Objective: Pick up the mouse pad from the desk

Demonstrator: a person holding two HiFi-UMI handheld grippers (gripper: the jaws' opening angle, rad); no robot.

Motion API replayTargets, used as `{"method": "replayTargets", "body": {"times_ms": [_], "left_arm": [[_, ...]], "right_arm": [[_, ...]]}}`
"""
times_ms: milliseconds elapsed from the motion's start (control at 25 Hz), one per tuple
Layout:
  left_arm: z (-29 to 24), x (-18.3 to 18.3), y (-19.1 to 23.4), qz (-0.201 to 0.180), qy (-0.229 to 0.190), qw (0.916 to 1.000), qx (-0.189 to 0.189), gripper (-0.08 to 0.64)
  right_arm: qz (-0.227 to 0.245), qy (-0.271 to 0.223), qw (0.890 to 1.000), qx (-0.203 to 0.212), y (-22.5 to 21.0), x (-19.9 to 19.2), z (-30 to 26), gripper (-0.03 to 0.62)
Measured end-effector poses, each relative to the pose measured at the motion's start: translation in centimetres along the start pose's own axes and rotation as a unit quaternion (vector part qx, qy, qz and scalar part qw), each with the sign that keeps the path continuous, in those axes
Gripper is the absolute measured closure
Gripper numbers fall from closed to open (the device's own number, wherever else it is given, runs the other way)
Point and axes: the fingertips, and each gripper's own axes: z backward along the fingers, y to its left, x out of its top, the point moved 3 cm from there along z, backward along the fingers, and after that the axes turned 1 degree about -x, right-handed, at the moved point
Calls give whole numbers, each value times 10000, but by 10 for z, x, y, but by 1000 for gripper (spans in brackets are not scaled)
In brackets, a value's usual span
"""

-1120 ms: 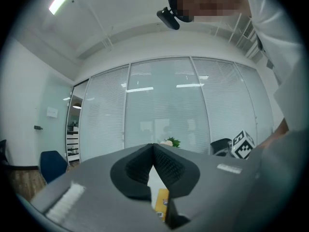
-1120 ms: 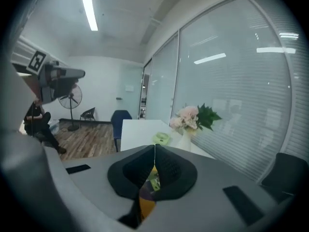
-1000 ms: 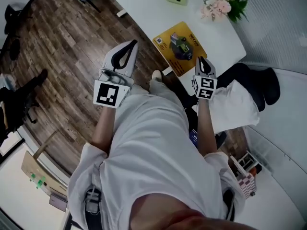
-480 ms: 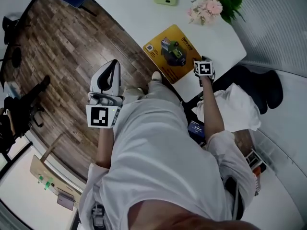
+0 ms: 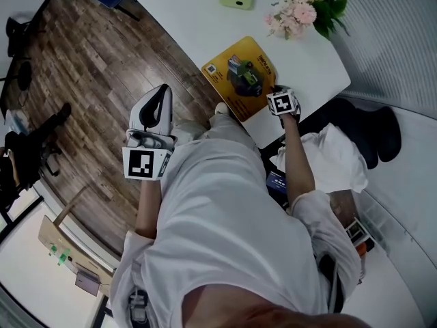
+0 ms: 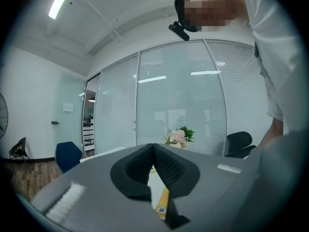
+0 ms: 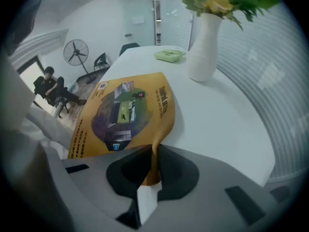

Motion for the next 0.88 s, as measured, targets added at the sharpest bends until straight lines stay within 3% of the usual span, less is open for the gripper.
{"method": "replayTargets", "body": {"times_ms": [80, 160, 360, 480, 640, 880], "left_arm": [[0, 2, 0, -22, -32, 10000, -3, 572], [1, 4, 1, -42, -72, 10000, 13, 572], [6, 7, 3, -95, -143, 9998, 39, 572], [10, 11, 4, -121, -234, 9996, 31, 572], [17, 19, 5, -171, -398, 9991, 36, 572], [31, 28, 12, -270, -591, 9977, 183, 572]], "right_arm": [[-28, -178, 9998, 116, 2, -1, 3, 565], [-399, -543, 9967, 455, 5, 0, 13, 566], [-916, -1522, 9776, 1132, 26, 20, 53, 568], [-1243, -2128, 9551, 1648, 48, 41, 80, 568], [-1487, -3032, 9146, 2225, 82, 78, 125, 568], [-1065, -4263, 8635, 2476, 123, 147, 208, 568]]}}
